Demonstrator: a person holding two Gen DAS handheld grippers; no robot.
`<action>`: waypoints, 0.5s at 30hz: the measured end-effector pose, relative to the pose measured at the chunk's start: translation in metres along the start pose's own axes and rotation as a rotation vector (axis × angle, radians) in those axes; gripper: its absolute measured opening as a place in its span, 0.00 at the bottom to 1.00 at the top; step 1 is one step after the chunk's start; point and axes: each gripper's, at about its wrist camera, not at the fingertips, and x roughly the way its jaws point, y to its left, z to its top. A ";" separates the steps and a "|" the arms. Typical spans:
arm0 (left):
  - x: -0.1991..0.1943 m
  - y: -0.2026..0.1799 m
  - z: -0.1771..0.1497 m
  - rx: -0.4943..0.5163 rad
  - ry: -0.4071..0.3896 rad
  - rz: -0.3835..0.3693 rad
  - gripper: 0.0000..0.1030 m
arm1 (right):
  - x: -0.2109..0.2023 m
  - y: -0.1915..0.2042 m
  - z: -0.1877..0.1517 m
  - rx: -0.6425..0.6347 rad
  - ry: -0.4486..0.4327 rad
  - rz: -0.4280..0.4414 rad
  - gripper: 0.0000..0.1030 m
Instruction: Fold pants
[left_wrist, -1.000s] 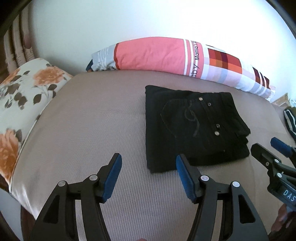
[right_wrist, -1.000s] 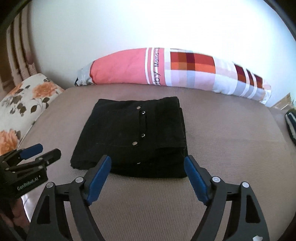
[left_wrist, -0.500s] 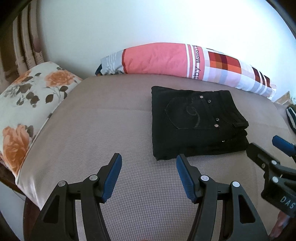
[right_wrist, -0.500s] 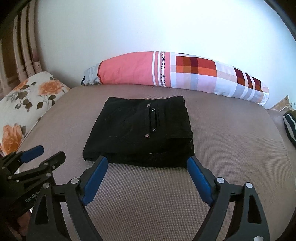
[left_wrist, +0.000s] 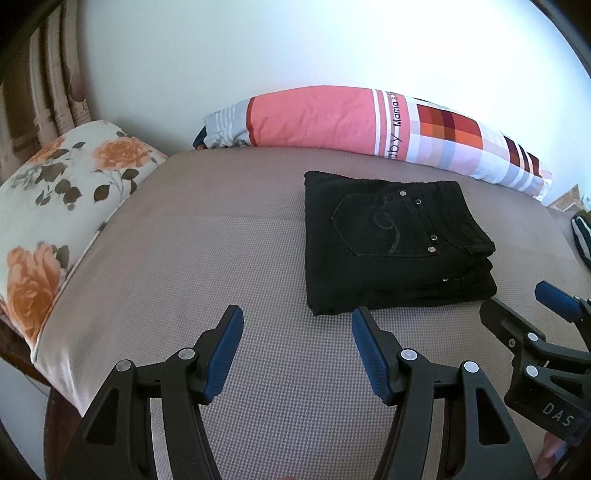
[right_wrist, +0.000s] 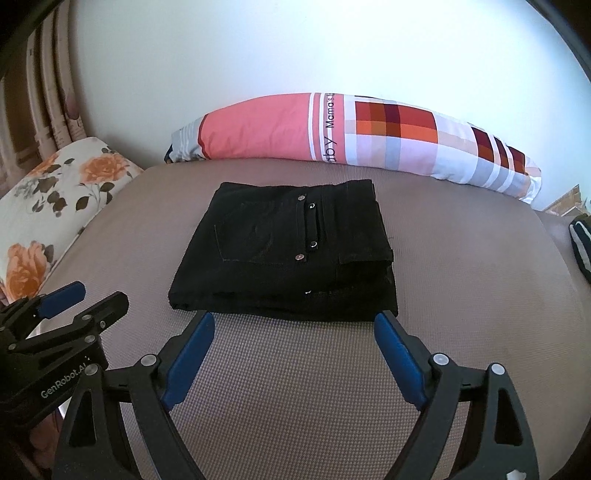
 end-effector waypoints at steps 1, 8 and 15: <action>-0.001 0.000 0.000 0.001 0.000 0.000 0.60 | 0.000 0.000 0.000 0.000 0.002 0.002 0.84; -0.001 -0.002 -0.002 -0.001 0.003 -0.006 0.60 | 0.001 0.001 -0.002 0.003 0.008 0.005 0.84; -0.001 -0.004 -0.004 0.006 -0.002 -0.001 0.60 | 0.002 0.000 -0.003 0.009 0.011 0.005 0.84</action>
